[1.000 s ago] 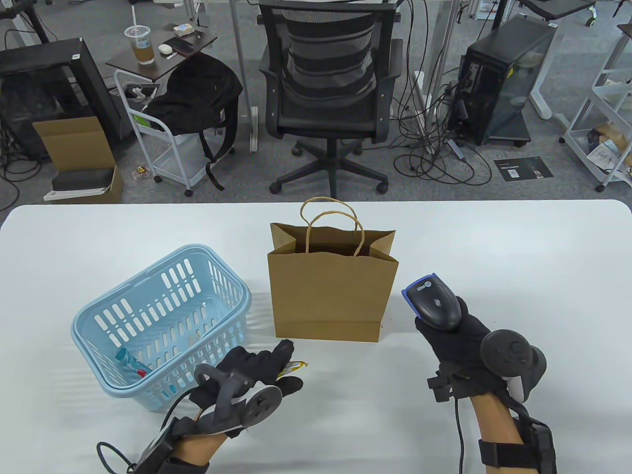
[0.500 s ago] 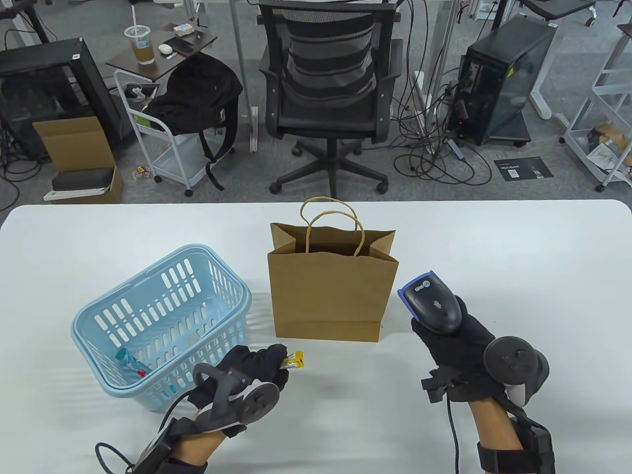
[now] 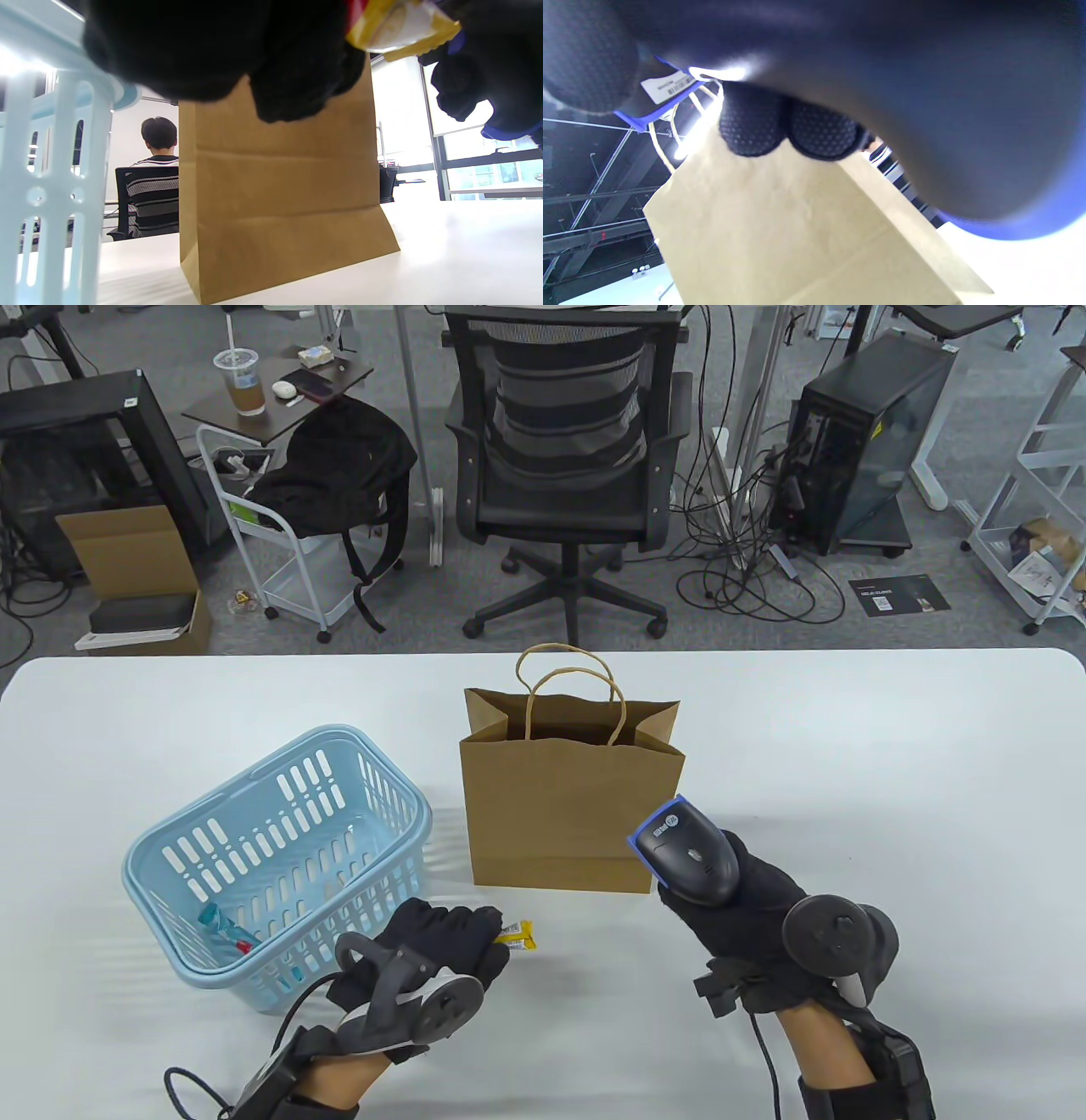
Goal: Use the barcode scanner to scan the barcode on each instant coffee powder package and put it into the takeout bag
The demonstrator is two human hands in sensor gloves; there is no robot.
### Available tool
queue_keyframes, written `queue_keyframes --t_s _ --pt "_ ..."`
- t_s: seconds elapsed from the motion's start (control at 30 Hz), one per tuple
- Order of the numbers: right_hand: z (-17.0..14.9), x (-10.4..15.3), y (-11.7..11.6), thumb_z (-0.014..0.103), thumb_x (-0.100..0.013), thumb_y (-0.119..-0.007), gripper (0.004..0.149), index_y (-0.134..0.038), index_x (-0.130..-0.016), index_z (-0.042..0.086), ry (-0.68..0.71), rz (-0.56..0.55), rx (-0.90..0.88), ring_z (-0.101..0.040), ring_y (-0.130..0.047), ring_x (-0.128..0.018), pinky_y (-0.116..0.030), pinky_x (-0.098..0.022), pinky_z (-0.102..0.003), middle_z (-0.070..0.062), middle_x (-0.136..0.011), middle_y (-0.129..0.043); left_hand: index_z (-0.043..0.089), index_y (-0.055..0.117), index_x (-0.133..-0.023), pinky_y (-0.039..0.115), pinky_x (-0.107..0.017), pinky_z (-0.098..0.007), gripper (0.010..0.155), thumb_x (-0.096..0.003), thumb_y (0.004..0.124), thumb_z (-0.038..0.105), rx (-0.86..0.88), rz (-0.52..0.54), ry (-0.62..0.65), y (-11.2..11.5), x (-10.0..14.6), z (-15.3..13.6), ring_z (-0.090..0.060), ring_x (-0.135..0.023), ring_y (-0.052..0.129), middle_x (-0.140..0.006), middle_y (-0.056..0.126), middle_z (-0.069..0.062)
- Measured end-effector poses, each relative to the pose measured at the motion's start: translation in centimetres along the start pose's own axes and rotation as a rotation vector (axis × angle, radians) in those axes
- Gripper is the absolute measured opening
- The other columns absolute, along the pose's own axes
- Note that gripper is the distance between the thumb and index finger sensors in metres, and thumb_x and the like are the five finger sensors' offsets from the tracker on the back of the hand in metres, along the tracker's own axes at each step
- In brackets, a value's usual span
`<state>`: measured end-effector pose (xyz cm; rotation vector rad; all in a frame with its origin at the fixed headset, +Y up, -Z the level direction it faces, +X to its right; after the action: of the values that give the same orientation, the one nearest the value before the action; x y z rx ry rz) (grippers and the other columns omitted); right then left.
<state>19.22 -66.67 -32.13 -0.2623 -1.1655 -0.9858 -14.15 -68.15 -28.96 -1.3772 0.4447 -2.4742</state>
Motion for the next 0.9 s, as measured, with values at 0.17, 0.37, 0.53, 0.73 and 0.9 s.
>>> queue_keyframes --t_s 0.17,0.37,0.53,0.73,0.9 --pt "0.9 0.2 -1.1 0.062 -0.041 -0.091 0.064 -0.076 -0.089 0.023 0.029 0.040 0.000 -0.018 -0.107 -0.052 -0.086 -0.048 -0.040 0.006 -0.059 -0.106 0.034 0.068 -0.086 0.080 -0.061 -0.042 0.051 -0.0421 0.060 0.059 0.047 0.007 -0.021 0.3 0.0 -0.3 -0.009 -0.037 0.102 -0.057 0.093 0.020" --pt "1.7 0.5 -2.2 0.062 -0.041 -0.091 0.064 -0.076 -0.089 0.023 0.054 0.081 -0.001 -0.018 -0.107 -0.052 -0.086 -0.048 -0.040 0.006 -0.059 -0.106 0.031 0.069 -0.084 0.081 -0.065 -0.043 0.051 -0.0398 0.076 0.055 0.088 0.026 -0.067 0.1 -0.1 -1.1 -0.010 -0.046 0.115 -0.064 0.099 0.019" --pt "2.4 1.0 -3.7 0.062 -0.040 -0.091 0.064 -0.076 -0.089 0.023 0.071 0.135 -0.010 -0.018 -0.107 -0.052 -0.086 -0.048 -0.040 0.006 -0.059 -0.106 0.030 0.062 -0.087 0.084 -0.059 -0.040 0.057 -0.0392 0.081 0.053 0.027 0.046 -0.079 -0.2 -0.1 -0.9 -0.006 -0.026 0.109 -0.056 0.098 0.019" --pt "3.6 1.6 -5.6 0.062 -0.040 -0.091 0.064 -0.077 -0.088 0.023 0.100 0.229 -0.007 -0.018 -0.108 -0.050 -0.087 -0.047 -0.040 0.005 -0.058 -0.106 0.022 0.037 -0.104 0.084 -0.056 -0.039 0.081 -0.0417 0.081 0.050 -0.094 0.082 -0.055 -0.1 0.1 0.0 -0.004 -0.027 0.101 -0.060 0.089 0.019" --pt "4.4 2.1 -7.2 0.062 -0.040 -0.091 0.064 -0.078 -0.088 0.022 0.120 0.339 -0.011 -0.018 -0.108 -0.048 -0.087 -0.045 -0.041 0.005 -0.056 -0.107 0.017 0.025 -0.107 0.084 -0.055 -0.040 0.093 -0.0417 0.082 0.049 -0.100 0.084 -0.041 0.1 0.1 0.5 -0.005 -0.026 0.101 -0.061 0.090 0.019"
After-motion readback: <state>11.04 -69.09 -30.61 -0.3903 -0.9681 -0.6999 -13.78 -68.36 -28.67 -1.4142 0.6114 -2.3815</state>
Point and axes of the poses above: the tracker on the back of each hand, its own z axis roughly to the thumb side, its own x axis roughly from the fingertips to the wrist, y = z × x, the point moved 2 cm from there along -x, roughly from the wrist to the fingertips
